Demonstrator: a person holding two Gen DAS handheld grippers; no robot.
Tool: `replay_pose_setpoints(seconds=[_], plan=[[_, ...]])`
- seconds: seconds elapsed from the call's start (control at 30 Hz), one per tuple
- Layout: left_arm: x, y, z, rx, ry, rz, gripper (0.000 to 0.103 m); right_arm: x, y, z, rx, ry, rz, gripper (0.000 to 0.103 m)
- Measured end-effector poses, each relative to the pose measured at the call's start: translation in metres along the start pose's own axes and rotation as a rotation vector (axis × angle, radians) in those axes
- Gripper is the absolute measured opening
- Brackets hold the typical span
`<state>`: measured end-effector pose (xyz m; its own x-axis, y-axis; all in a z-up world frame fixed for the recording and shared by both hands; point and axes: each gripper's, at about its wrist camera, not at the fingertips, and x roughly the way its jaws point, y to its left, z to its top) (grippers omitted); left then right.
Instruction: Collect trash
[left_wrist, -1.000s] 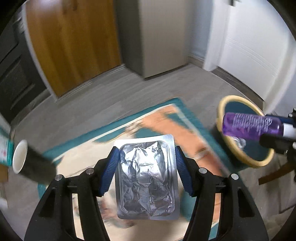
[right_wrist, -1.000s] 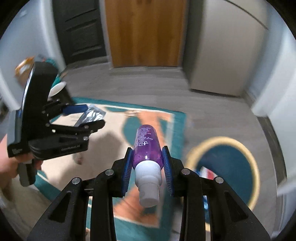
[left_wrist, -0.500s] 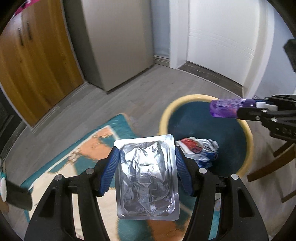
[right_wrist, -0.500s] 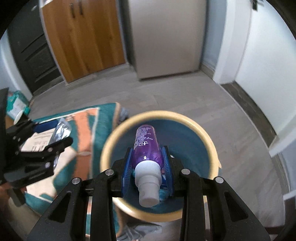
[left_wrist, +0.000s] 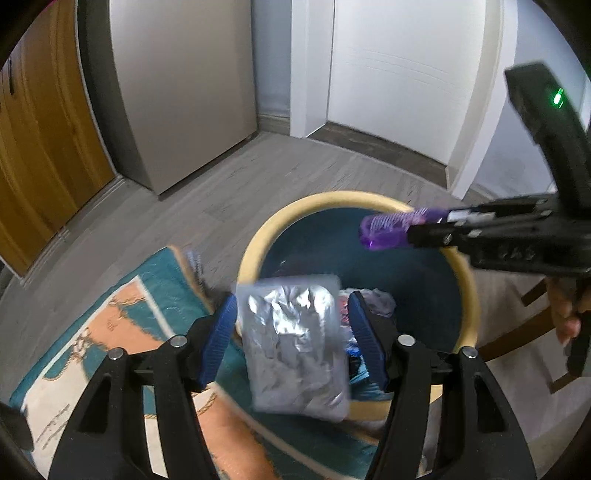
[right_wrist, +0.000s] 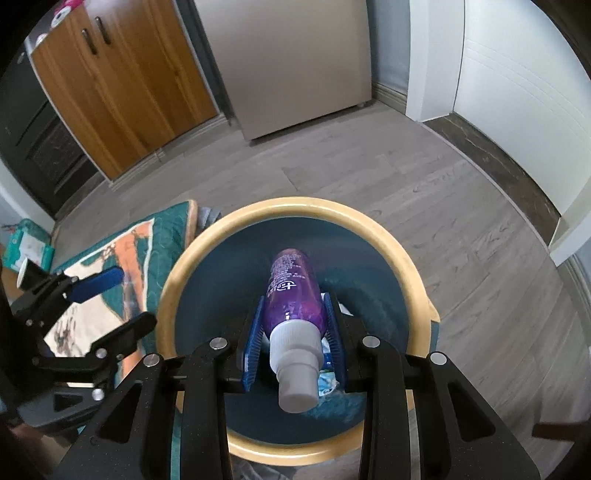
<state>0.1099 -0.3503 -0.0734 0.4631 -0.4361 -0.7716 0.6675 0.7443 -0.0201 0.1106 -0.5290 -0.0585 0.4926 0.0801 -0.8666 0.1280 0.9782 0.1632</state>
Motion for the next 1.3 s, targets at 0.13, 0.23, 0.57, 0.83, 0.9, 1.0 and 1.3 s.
replay_pose_setpoints(seconds=[0.13, 0.23, 0.57, 0.83, 0.9, 1.0, 1.3], plan=[[-0.002, -0.003, 0.002, 0.008, -0.011, 0.005, 0.074, 0.001, -0.010, -0.002, 0.028, 0.009, 0.000, 0.042], [-0.009, -0.004, 0.004, 0.022, -0.014, 0.023, 0.074, -0.007, -0.009, -0.003, 0.021, 0.001, -0.010, 0.042], [-0.108, 0.015, 0.007, -0.034, -0.091, 0.032, 0.074, -0.082, 0.026, -0.022, 0.052, -0.094, 0.011, 0.042], [-0.187, 0.015, -0.017, -0.019, -0.116, 0.021, 0.091, -0.134, 0.049, -0.065, 0.113, -0.130, -0.028, 0.066], [-0.199, 0.017, -0.024, -0.021, -0.117, 0.026, 0.097, -0.144, 0.057, -0.075, 0.101, -0.146, -0.042, 0.074], [-0.213, 0.021, -0.035, -0.032, -0.133, 0.047, 0.097, -0.153, 0.068, -0.087, 0.094, -0.165, -0.064, 0.095], [-0.202, 0.024, -0.035, -0.099, -0.133, 0.065, 0.097, -0.158, 0.074, -0.088, 0.073, -0.203, -0.191, 0.098]])
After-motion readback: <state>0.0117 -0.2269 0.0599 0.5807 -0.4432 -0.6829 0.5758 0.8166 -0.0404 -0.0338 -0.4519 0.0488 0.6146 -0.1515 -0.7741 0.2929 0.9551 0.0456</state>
